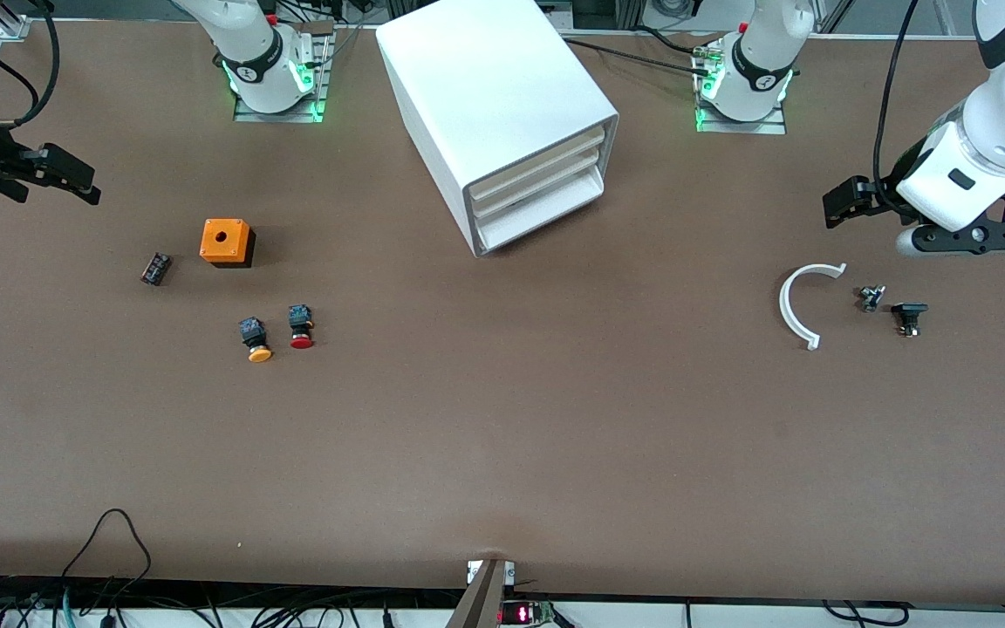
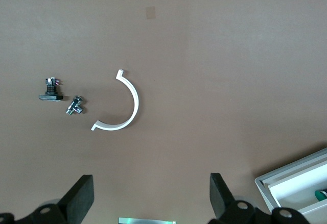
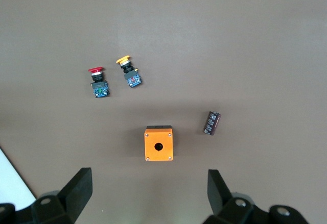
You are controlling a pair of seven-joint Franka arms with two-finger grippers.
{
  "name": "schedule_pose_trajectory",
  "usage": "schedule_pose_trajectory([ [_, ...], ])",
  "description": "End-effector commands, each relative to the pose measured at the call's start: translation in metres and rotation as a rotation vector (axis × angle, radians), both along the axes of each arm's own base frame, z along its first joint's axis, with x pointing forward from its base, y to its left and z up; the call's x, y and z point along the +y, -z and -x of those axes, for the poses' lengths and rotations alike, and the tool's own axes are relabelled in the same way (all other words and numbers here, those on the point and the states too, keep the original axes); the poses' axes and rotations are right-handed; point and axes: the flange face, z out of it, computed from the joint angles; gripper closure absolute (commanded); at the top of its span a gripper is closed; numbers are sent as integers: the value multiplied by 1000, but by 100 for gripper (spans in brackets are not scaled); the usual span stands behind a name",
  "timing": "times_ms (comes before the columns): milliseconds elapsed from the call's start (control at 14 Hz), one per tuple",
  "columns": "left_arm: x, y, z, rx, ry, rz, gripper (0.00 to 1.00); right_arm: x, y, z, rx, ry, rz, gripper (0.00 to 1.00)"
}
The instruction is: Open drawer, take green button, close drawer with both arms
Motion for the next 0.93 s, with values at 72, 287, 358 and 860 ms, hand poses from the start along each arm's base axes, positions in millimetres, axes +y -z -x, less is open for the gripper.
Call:
schedule_pose_trajectory([
  [72, 5, -4, -5, 3, -2, 27, 0, -4, -2, -1, -5, 7, 13, 0],
  [287, 5, -4, -4, 6, -9, 28, 0, -3, -3, -3, -23, 9, 13, 0],
  [358, 5, -4, -4, 5, 0, 30, 0, -3, -3, -4, -33, 8, 13, 0],
  [860, -14, -9, -8, -4, 31, 29, 0, -5, -6, -15, -36, 17, 3, 0],
])
